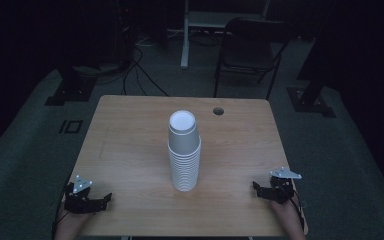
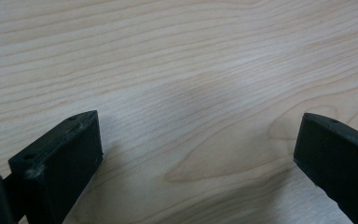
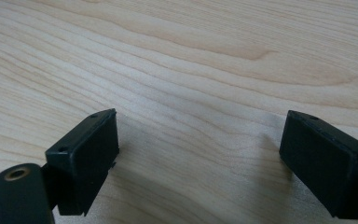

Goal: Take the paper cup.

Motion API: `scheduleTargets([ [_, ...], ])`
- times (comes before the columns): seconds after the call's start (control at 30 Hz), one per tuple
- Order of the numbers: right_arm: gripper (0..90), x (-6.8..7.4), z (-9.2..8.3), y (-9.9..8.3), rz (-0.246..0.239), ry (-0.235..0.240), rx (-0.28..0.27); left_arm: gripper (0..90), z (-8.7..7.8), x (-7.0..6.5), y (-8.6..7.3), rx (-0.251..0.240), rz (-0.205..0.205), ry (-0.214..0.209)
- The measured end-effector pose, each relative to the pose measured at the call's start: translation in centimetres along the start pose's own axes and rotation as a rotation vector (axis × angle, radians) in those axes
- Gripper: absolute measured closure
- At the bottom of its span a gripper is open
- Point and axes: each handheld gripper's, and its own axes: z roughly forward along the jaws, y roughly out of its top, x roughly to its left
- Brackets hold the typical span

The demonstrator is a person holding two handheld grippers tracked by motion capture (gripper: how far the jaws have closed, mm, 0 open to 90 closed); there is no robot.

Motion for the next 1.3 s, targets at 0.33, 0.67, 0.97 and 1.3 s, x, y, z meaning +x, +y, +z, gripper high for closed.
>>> scheduleTargets([
  [0.33,11.1,0.0,0.0,0.0,0.000,0.000,0.000,1.5,0.2,-1.4,1.1,-0.031,0.015,-0.097],
  [0.67,11.1,0.0,0.0,0.0,0.000,0.000,0.000,1.5,0.0,-2.6,1.7,-0.046,0.049,-0.153],
  [0.97,11.1,0.0,0.0,0.0,0.000,0.000,0.000,1.5,-0.7,-3.6,3.0,-0.094,0.072,-0.204],
  [1.3,11.1,0.0,0.0,0.0,0.001,0.000,0.000,1.5,-1.2,-5.4,5.3,-0.139,0.121,-0.264],
])
